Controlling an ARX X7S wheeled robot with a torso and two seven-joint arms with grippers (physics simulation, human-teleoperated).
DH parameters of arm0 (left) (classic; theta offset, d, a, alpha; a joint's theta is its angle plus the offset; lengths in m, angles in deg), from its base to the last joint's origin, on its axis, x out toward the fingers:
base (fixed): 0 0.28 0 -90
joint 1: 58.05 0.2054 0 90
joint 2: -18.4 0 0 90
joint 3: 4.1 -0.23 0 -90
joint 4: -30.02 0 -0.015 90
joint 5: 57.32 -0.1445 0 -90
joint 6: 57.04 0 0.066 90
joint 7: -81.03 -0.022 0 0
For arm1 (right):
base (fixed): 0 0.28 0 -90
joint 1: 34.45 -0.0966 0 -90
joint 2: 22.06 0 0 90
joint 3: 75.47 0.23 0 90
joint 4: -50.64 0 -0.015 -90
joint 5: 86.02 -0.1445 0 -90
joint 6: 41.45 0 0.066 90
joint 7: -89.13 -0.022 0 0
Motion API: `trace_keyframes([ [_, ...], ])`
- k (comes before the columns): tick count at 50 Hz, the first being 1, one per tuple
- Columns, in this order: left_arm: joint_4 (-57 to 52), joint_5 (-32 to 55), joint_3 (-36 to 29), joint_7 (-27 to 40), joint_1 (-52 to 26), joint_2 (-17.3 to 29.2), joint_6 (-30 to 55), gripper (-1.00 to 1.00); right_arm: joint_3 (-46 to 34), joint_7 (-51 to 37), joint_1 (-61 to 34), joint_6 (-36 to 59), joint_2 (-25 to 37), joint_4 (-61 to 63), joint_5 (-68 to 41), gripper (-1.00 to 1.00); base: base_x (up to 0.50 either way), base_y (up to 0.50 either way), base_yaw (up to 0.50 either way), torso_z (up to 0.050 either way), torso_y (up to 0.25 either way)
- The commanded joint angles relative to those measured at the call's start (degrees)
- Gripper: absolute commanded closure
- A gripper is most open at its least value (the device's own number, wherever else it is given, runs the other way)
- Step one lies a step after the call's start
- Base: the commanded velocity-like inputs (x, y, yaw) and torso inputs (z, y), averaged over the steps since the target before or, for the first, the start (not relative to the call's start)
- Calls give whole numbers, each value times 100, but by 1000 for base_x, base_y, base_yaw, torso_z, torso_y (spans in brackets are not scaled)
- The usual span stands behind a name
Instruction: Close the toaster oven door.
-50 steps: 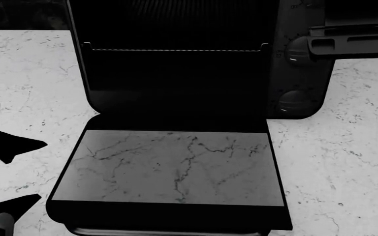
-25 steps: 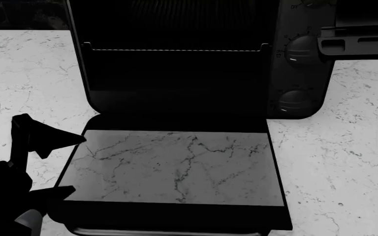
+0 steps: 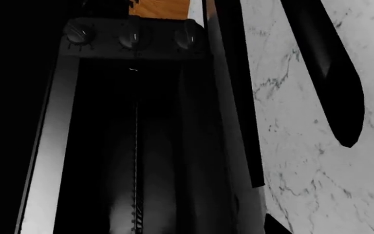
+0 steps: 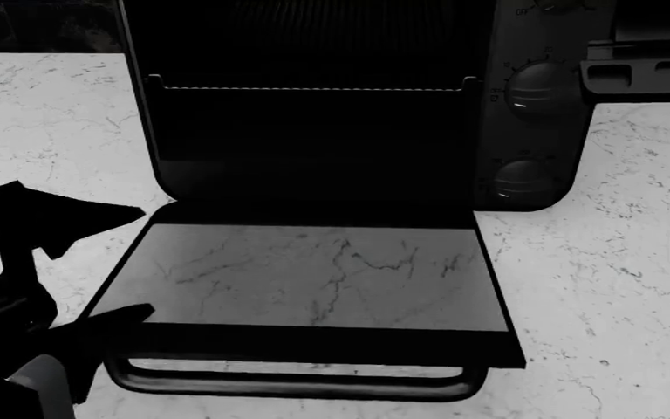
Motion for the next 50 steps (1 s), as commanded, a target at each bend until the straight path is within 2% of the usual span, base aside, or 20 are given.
trace_keyframes([
  [1,-1034,1274,808,1058,478,-479,401,-100,59,-29,-99,103,16,38,-99,-100,0,-4,-8,0,0],
  [10,-2062,1559,1325,1842,1170,-709,1352,-100,197,-42,-116,165,34,98,-206,-100,2,-4,-10,0,0],
  [13,-2143,1571,1433,2117,1261,-834,1296,-100,251,-56,-152,231,42,137,-262,-100,8,-5,-14,0,0],
  [18,-2518,1852,1569,2195,1445,-868,1531,-100,283,-92,-178,268,63,158,-328,-100,7,-6,-16,0,0],
  [24,-3106,2410,1751,2221,1709,-923,2247,-100,333,-132,-205,307,75,184,-413,-100,4,-6,-12,0,0],
  [28,-3342,2461,1752,2353,1880,-1014,2450,-100,396,-158,-215,355,97,217,-491,-100,0,-6,-3,0,3],
  [35,-3501,2692,1838,2884,2117,-1571,2971,-100,476,-219,-276,403,146,221,-644,-100,0,-5,-2,0,3],
  [40,-3189,2473,1817,3279,2001,-1965,3062,-100,524,-280,-303,449,187,246,-755,-100,-2,-5,-2,0,2],
  [50,-2723,2707,1879,3705,1644,-2760,3453,-100,661,-504,-311,458,290,270,-1128,-100,0,-2,-2,2,2],
])
